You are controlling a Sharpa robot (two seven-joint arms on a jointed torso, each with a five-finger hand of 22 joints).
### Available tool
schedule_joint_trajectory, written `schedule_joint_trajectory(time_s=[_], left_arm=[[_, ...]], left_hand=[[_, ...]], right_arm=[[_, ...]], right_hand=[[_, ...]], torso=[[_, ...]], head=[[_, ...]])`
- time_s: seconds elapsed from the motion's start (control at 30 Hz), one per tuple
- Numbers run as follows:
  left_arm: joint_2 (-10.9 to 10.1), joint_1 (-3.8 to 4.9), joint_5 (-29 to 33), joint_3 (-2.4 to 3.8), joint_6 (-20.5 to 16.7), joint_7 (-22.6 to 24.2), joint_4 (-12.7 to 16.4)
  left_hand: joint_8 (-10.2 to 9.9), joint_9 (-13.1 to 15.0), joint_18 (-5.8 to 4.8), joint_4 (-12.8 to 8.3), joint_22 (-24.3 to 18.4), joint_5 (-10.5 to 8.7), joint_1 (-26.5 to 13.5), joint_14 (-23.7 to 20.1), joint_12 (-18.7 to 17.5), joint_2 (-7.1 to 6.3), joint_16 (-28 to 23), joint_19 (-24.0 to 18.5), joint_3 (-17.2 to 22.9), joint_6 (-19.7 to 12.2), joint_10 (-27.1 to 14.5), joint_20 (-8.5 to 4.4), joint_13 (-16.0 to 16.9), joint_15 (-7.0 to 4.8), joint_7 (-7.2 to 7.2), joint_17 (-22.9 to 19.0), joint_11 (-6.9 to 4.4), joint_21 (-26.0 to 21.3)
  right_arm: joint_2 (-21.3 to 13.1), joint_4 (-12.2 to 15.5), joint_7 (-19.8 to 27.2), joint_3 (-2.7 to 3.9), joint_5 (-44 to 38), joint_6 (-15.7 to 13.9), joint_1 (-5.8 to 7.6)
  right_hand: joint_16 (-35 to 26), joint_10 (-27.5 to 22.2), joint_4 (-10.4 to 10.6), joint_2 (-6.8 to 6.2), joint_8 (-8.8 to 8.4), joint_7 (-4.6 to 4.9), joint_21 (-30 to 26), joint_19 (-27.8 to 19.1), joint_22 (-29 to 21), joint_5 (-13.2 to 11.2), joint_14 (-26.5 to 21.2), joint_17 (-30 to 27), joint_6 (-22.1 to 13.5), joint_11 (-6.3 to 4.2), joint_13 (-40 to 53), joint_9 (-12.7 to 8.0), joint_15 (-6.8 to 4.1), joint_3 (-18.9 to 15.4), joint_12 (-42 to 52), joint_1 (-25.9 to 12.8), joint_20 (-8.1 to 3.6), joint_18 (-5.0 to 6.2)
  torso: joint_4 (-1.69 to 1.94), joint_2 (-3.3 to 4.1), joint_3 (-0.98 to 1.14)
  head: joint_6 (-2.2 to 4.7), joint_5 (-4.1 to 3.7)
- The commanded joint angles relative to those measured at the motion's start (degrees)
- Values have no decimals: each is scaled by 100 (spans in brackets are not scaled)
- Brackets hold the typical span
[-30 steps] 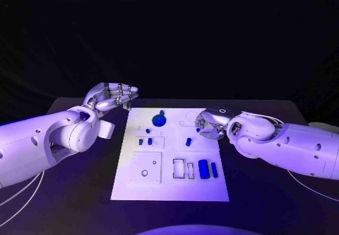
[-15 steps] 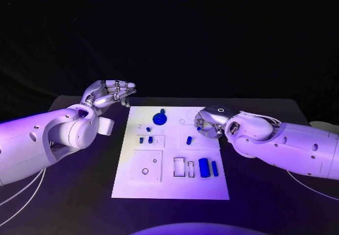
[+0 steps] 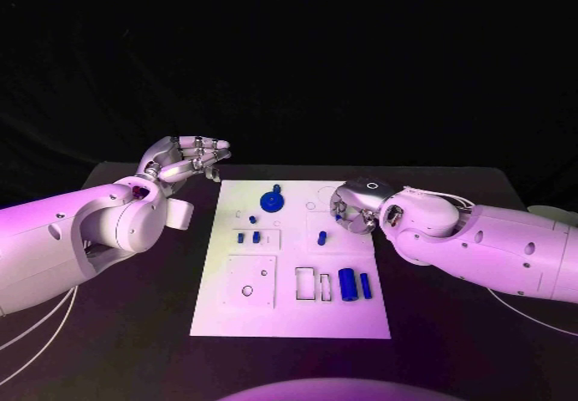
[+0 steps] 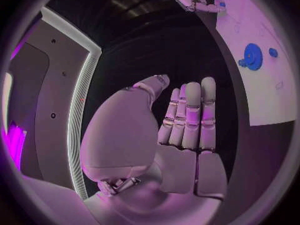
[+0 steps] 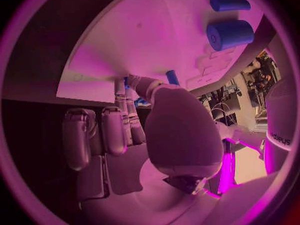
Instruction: Assemble the parts on the task board
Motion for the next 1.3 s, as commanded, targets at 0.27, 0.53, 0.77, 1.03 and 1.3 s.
schedule_joint_trajectory(time_s=[0.27,0.53,0.77,1.03,1.3], left_arm=[[12,7,41,5,60,-147,-12],[8,7,40,4,58,-200,-14],[7,7,40,4,38,-228,-19],[5,7,41,4,27,-238,-43],[6,7,43,3,25,-238,-73]], left_hand=[[58,9,36,-50,-20,8,30,54,151,-8,2,81,108,42,31,-47,49,-30,13,-28,-9,-23],[61,9,36,-62,-25,12,43,38,161,-6,-9,78,128,40,13,-48,52,-29,15,-37,-7,-31],[66,9,36,-74,-31,16,57,21,174,6,-23,74,158,38,-11,-49,56,-28,20,-49,-3,-41],[64,6,34,-79,-36,19,55,8,182,6,-34,71,175,26,-35,-48,57,-24,29,-59,4,-49],[67,6,34,-87,-39,22,60,-6,187,8,-44,66,192,24,-57,-46,57,-20,28,-67,8,-56]], right_arm=[[40,21,-304,-49,-468,468,-95],[12,101,-335,-49,-556,77,-106],[-36,176,-317,-42,-589,-324,-104],[-74,254,-284,-23,-551,-624,-92],[-153,372,-253,-2,-497,-784,-72]], right_hand=[[31,29,-106,75,-11,12,13,350,1204,-12,226,-21,9,10,-49,3,-38,68,-89,12,-44,-102],[80,134,-266,201,48,-8,162,418,1288,-20,243,40,126,-15,-57,56,-58,190,-103,44,-58,-138],[81,172,-319,217,62,-7,242,455,1331,-19,244,25,148,-21,-54,74,-63,220,-105,32,-63,-158],[84,193,-334,213,73,-11,253,460,1338,-45,245,16,165,-22,-54,89,-64,220,-113,-18,-65,-161],[86,198,-339,203,74,-15,256,461,1340,-56,245,14,166,-24,-56,96,-65,216,-121,-52,-66,-161]], torso=[[1,-9,-7],[-4,-8,-6],[5,-6,-6],[-4,-7,-2],[-9,-7,1]], head=[[-38,9],[-30,30],[-28,32],[-5,55],[8,68]])
